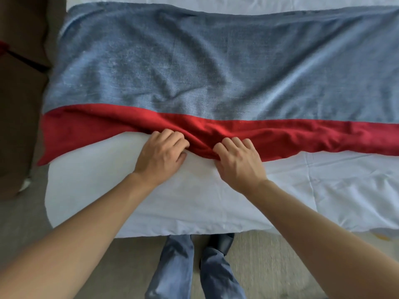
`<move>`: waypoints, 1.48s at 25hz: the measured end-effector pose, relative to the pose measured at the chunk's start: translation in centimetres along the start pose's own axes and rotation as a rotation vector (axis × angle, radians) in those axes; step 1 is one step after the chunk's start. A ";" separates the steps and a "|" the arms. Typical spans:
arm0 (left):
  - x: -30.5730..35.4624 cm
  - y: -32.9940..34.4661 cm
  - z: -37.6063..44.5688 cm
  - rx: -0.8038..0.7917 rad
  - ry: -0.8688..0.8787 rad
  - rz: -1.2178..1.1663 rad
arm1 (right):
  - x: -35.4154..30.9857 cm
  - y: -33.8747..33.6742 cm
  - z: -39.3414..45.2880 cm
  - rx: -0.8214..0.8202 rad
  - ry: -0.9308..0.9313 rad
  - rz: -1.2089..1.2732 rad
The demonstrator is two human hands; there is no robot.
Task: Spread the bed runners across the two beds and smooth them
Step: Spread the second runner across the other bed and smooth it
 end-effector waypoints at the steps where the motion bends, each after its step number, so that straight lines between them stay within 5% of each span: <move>1: -0.9 -0.2 -0.2 -0.001 -0.042 0.023 | -0.8 -0.2 0.3 0.001 -0.017 0.011; 10: -13.7 -2.8 -4.3 -0.028 -0.249 0.184 | -12.3 1.0 6.5 0.036 -0.248 0.037; 14: -18.3 -2.7 -4.3 -0.027 -0.187 0.157 | -11.9 3.2 10.3 0.023 -0.081 -0.105; 24: -18.8 -2.7 -9.0 -0.099 0.046 -0.179 | -15.1 3.6 7.9 -0.010 0.030 -0.124; 37: -18.7 -3.2 -14.8 -0.158 -0.106 -0.119 | -20.9 4.6 5.7 -0.047 0.070 -0.044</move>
Point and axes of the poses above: each hand's wrist, its own z-axis towards the middle knuckle, its own y-axis out of the palm, x = y × z, the point moved 9 cm from there along z, towards the middle knuckle, and after that the axes turned 3 degrees about -y, right-handed, at the moved point
